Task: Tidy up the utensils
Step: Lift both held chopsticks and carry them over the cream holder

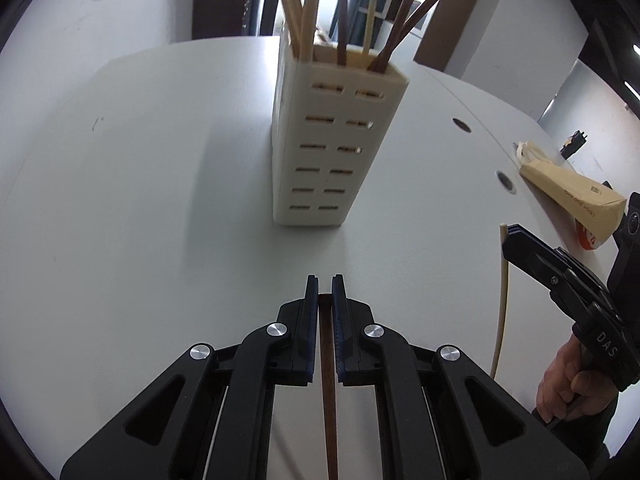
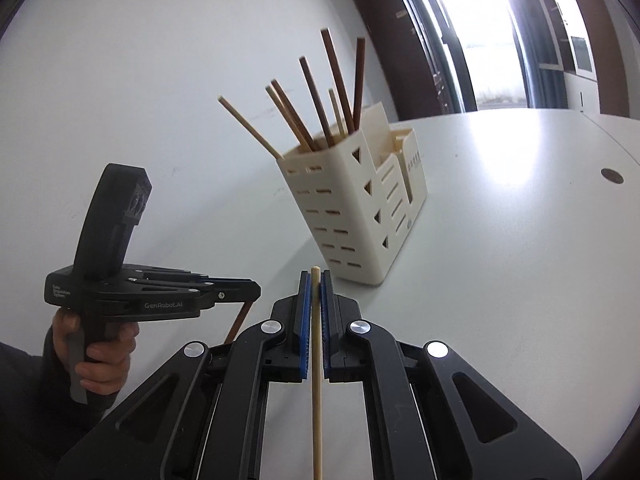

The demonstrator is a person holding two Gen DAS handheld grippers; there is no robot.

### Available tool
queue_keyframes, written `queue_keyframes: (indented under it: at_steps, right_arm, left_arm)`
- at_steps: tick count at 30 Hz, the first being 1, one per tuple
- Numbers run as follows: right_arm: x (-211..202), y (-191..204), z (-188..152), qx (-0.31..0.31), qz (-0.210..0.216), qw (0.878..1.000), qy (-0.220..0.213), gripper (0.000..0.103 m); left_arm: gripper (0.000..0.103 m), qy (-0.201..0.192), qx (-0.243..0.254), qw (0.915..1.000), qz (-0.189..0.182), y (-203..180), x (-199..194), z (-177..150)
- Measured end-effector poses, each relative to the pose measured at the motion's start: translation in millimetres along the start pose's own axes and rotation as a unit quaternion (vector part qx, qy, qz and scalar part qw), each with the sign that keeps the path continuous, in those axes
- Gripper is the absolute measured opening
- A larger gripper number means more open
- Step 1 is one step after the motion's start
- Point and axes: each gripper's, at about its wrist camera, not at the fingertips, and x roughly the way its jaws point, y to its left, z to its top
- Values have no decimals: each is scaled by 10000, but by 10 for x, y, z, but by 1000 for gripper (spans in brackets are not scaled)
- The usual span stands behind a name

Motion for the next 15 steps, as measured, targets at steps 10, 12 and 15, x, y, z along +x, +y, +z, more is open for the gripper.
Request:
queue_keyframes:
  at_steps: [10,12,15]
  right_arm:
    - [-374,260,492,-323,-27,9945,-992,5]
    - [-375,300,609,-401,-24,9934,-1074,5]
    - [-459,379,762,-539,-43,9908,-1243,5]
  left_arm:
    - [6,-947,457,9942,209,-217,-555,344]
    - [6,-1087,475,9928,164,-240,-668,420]
    - [6,-1202,458,9917,-3,-253,-845,551]
